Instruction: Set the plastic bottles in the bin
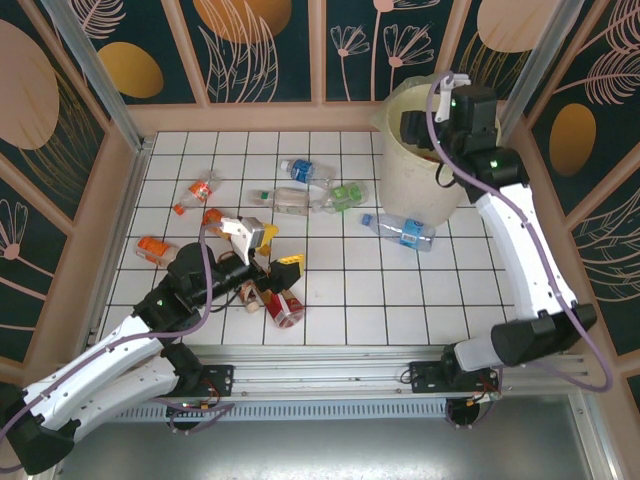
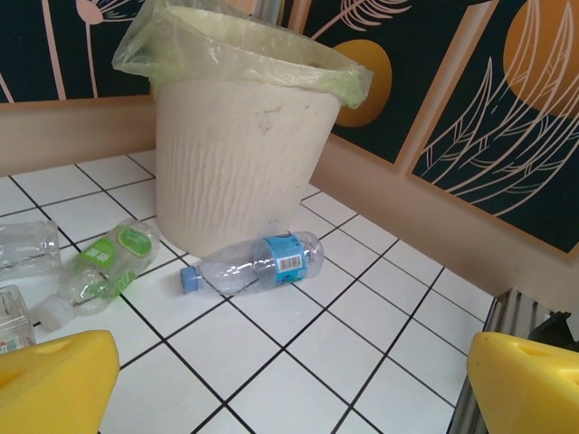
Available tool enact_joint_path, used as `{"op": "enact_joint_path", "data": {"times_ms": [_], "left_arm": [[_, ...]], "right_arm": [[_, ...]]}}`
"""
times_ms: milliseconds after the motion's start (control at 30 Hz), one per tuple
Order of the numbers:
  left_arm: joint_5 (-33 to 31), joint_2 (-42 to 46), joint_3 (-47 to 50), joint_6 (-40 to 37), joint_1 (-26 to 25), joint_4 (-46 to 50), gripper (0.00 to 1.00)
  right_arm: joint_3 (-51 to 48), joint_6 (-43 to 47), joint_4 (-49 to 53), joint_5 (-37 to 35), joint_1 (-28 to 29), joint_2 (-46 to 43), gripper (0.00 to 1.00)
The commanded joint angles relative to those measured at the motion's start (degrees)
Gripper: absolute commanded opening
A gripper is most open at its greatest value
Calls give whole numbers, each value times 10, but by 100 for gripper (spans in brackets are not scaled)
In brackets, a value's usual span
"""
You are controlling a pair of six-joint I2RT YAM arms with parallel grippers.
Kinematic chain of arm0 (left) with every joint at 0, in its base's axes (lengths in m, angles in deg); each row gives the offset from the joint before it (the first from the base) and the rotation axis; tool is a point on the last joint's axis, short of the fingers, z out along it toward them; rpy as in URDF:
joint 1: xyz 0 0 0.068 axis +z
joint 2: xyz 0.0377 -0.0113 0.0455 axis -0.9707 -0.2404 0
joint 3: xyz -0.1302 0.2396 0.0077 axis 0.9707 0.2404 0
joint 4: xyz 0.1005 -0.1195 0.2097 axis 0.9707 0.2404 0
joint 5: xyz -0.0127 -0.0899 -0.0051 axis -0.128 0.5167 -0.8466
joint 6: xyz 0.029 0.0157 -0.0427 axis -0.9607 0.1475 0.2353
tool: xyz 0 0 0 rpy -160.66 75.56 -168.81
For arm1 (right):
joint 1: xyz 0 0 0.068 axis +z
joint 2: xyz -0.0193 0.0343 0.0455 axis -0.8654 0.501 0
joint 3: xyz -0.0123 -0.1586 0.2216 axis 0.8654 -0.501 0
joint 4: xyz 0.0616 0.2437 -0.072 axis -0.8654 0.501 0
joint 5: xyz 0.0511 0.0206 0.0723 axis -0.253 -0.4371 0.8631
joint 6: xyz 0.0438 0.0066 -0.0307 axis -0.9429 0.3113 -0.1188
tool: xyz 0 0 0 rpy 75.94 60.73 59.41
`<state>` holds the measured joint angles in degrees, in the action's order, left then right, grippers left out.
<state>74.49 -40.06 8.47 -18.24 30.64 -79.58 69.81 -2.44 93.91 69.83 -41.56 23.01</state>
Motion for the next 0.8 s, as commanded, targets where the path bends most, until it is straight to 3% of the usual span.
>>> {"op": "enact_joint_path", "data": {"times_ms": [0,233,467,767], "left_arm": [[14,6,9,-11,-4,-28,99],[41,6,9,-15,-4,-27,99],[54,-6,9,-16,-4,-28,99],[51,-7,9,-15,-4,-23,99]], "right_arm": [[-50,38,-8,-11,46,-30,79],[-144,46,37,21,126,-78,78],[-208,34,75,-21,136,-63,79],[-262,18,69,-101,112,26,81]]}}
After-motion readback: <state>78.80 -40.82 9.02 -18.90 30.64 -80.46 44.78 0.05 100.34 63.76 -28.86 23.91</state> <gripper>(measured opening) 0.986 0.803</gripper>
